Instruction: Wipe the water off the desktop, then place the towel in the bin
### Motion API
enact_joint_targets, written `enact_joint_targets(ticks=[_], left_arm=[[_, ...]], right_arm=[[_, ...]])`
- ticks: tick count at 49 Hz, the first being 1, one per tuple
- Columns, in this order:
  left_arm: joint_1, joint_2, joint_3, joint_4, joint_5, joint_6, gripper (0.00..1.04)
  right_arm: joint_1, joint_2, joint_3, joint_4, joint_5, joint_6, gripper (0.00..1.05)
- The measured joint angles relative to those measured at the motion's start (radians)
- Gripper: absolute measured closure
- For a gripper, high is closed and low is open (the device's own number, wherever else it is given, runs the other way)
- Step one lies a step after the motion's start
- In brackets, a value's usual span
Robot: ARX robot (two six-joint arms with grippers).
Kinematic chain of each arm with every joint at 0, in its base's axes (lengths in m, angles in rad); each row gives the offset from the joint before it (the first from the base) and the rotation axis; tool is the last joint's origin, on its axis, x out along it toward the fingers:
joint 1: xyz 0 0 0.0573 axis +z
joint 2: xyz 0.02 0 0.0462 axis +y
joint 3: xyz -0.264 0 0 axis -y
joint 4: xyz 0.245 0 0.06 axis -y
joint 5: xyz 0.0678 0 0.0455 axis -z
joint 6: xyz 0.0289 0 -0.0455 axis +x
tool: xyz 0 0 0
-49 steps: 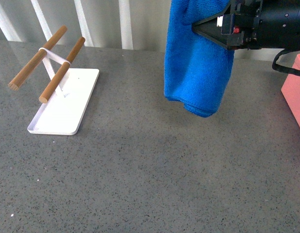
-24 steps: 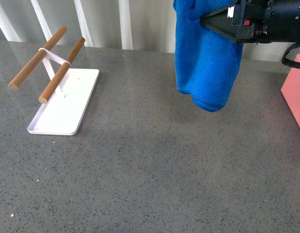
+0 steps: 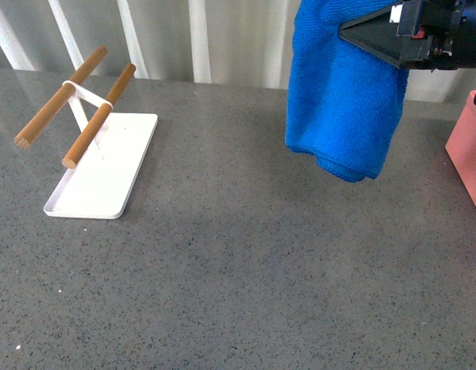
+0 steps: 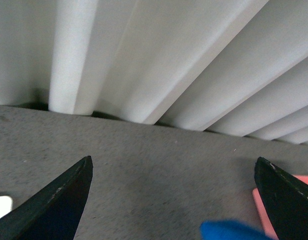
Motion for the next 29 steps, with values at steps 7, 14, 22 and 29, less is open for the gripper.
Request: enact_joint_targets(ticks=[7,14,22,29], left_arm=[[0.067,-0.064,-0.109,-0.046,0.064,0.14,0.07],[0.182,-0.168,-0.258,-0.064,0.158,0.283,0.07],[0.302,-0.322,-0.443,-0.045,0.28,0.362,0.07],[0.37,-0.43,-0.538,-0.041,0.33,0.377,0.07]], right_arm=[[-0.021,-0.042,-0.057,0.032,-0.008,0.008,1.0],[-0.044,-0.073,-0.13,0.069,-0.013,0.011,1.0],[-0.066,-0.075,-0.191,0.095,-0.017,0.013,1.0],[-0.084,-0.082,-0.204,0.097,-0.02,0.013,1.0]])
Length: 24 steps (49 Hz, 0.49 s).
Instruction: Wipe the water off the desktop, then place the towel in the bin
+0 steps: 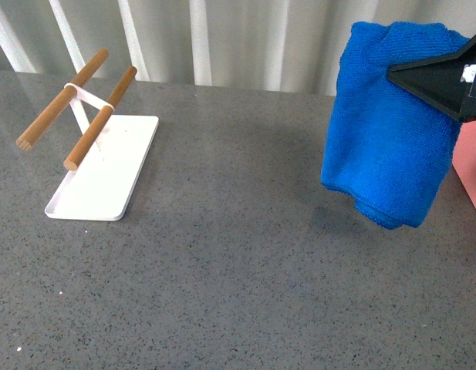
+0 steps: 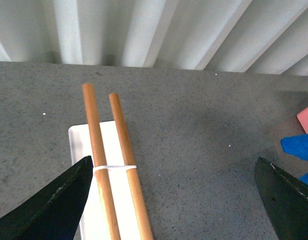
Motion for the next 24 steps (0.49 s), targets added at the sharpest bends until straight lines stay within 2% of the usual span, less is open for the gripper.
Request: enact_joint_targets(ticks=[7,9,10,12,14,16,24], left_arm=[[0.083,-0.119,-0.108,0.011,0.062,0.007,0.07],[0.082,-0.156,-0.188,0.154,-0.056,-0.004,0.14],[0.083,-0.188,-0.268,0.31,-0.157,-0.007,0.2],[0.083,-0.238,-0.384,0.499,-0.246,-0.011,0.29],[0.083,-0.293,-0.488,0.631,-0.267,-0.017,0.38],[0.084,-0.338,-0.559,0.696,-0.265,-0.019,0.45],[0.053,-0.46,-0.725,0.756,-0.304,-0.023,0.7]], right_arm=[[-0.011,-0.001,-0.006,0.009,0.001,0.0,1.0],[-0.011,-0.001,-0.009,0.013,0.001,0.0,1.0],[-0.011,-0.001,-0.01,0.015,0.001,0.0,1.0],[-0.011,-0.001,-0.018,0.021,0.001,0.0,1.0],[-0.011,0.0,-0.024,0.026,0.001,0.001,1.0],[-0.012,0.0,-0.028,0.027,0.002,0.0,1.0],[-0.022,0.0,-0.038,0.027,0.001,0.0,1.0]])
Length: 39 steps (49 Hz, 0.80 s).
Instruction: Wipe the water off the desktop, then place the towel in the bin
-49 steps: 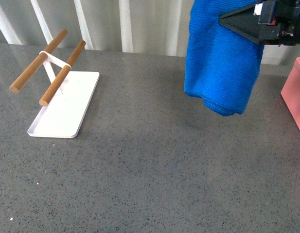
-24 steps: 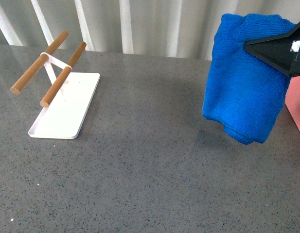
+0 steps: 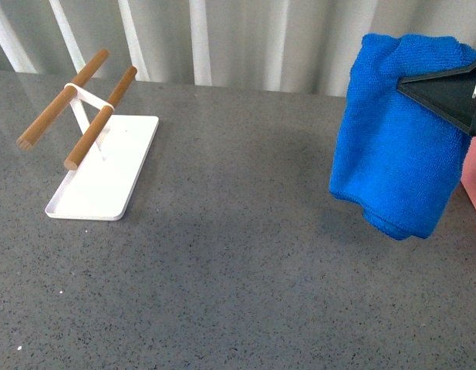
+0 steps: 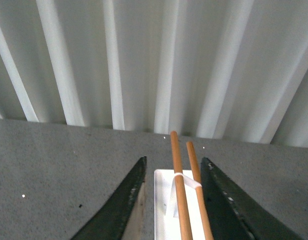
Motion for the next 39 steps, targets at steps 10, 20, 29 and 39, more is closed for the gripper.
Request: enact_joint_targets(ticks=[10,20,29,39], left_arm=[[-0.06,-0.113,-0.146,0.009,-0.057,-0.002,1.01],[-0.114,-0.26,-0.258,-0.02,-0.109,-0.003,1.01],[-0.195,-0.39,-0.321,-0.088,-0.205,-0.003,1.01],[-0.218,-0.515,-0.361,-0.171,-0.21,-0.003,1.01]], right_arm=[[-0.018,0.0,0.0,-0.007,0.01,0.0,1.0],[-0.02,-0.005,-0.011,-0.029,0.077,-0.002,1.0],[-0.03,-0.041,-0.04,-0.035,0.088,-0.002,1.0],[-0.046,-0.045,-0.048,-0.043,0.118,-0.002,1.0]])
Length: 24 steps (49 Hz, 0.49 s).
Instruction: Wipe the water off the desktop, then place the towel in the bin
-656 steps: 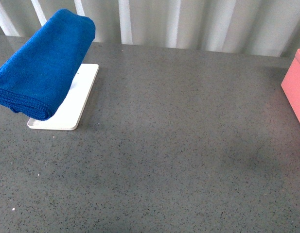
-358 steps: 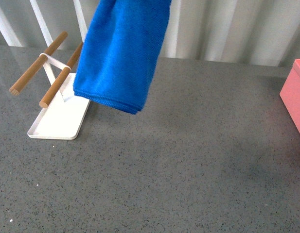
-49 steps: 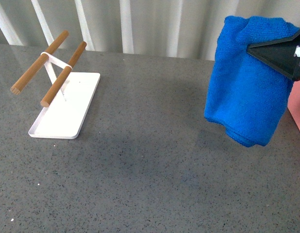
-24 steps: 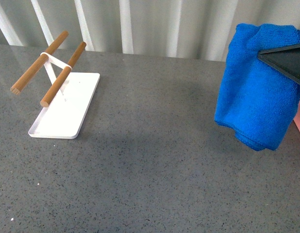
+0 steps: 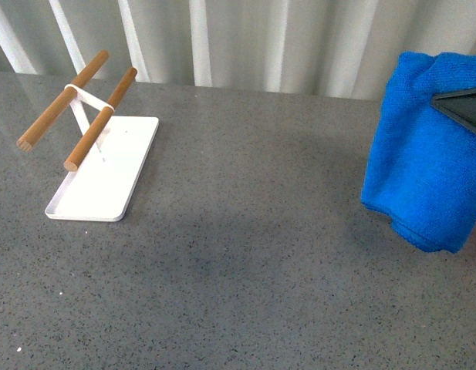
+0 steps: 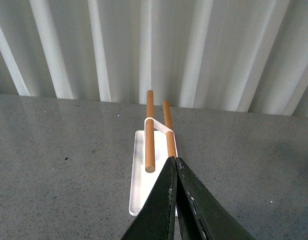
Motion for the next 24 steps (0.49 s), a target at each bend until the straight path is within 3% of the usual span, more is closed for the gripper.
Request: enact_joint_targets(ticks=[6,24], left_arm=[[0.0,-0.045,-0.035,0.008,-0.003,0.0,1.01],[0.0,-0.292,-0.035,-0.224,-0.002,0.0,1.01]], right_arm=[[-0.01,-0.003,0.0,0.0,0.019,0.002,1.0],[-0.012,-0.006,0.0,-0.002,0.043,0.002,1.0]])
